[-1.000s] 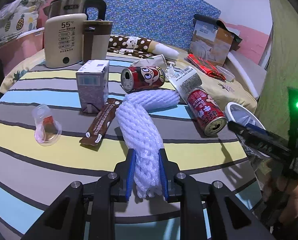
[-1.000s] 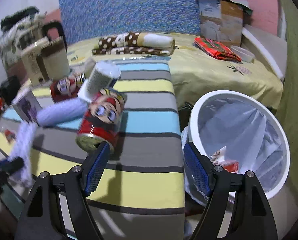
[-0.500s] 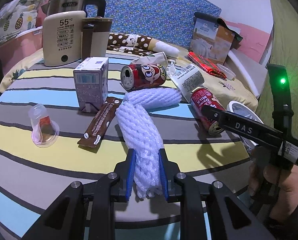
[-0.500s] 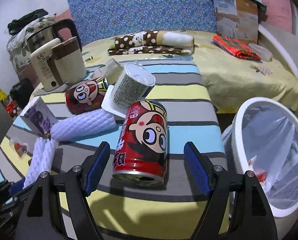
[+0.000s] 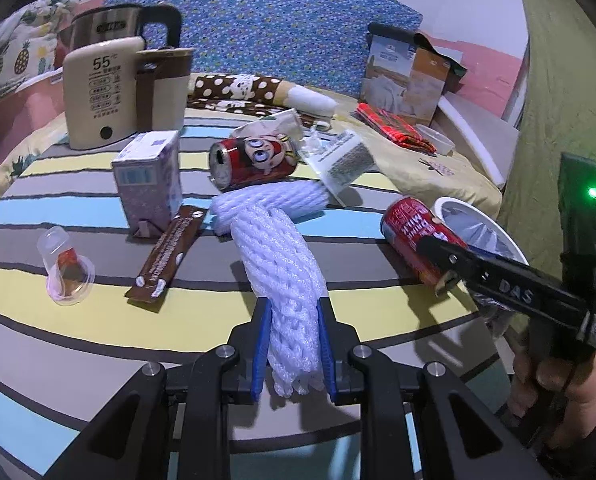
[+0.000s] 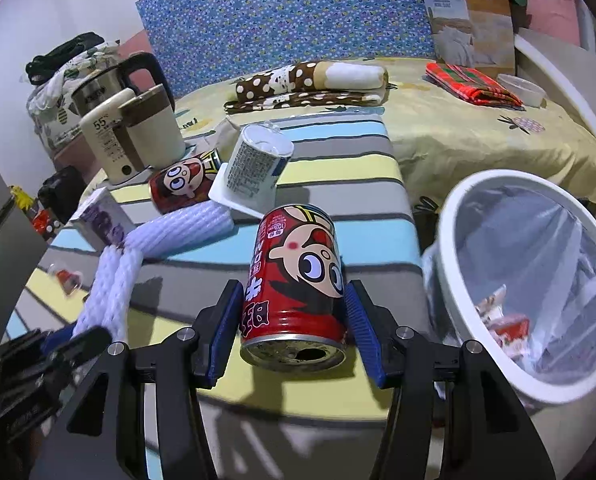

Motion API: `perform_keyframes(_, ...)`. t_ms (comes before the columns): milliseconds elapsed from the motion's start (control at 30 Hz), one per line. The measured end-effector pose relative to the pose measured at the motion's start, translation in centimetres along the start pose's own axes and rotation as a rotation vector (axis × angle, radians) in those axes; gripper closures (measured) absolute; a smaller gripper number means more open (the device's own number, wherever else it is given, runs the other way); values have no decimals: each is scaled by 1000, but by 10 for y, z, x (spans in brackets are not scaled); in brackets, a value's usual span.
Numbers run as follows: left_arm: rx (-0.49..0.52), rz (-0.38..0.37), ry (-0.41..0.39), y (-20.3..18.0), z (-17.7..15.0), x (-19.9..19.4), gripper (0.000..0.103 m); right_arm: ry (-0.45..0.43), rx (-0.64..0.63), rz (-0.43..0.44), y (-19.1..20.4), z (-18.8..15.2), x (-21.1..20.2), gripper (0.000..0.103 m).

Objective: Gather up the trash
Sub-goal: 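Grasp the red cartoon can with the right tool while the left tool holds the foam net, then carry the foam net and red can over the bin and release both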

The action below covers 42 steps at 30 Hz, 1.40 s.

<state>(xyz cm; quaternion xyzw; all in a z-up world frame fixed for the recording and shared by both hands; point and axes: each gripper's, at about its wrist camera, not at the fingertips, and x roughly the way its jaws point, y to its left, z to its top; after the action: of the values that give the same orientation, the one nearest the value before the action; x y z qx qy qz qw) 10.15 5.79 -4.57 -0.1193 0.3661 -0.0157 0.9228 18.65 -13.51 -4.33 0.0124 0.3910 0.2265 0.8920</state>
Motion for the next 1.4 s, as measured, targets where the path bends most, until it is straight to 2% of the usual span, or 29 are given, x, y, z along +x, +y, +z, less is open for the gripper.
perform_keyframes(433, 71, -49, 1, -49, 3, -6, 80, -53, 35, 20, -24, -11, -39, 49)
perform_keyframes(1000, 232, -209, -4, -147, 32, 27, 80, -124, 174, -158, -100, -16, -73, 49)
perform_keyframes(1400, 311, -296, 33, -209, 45, 66, 80, -113, 222, -231, -132, -19, -70, 49)
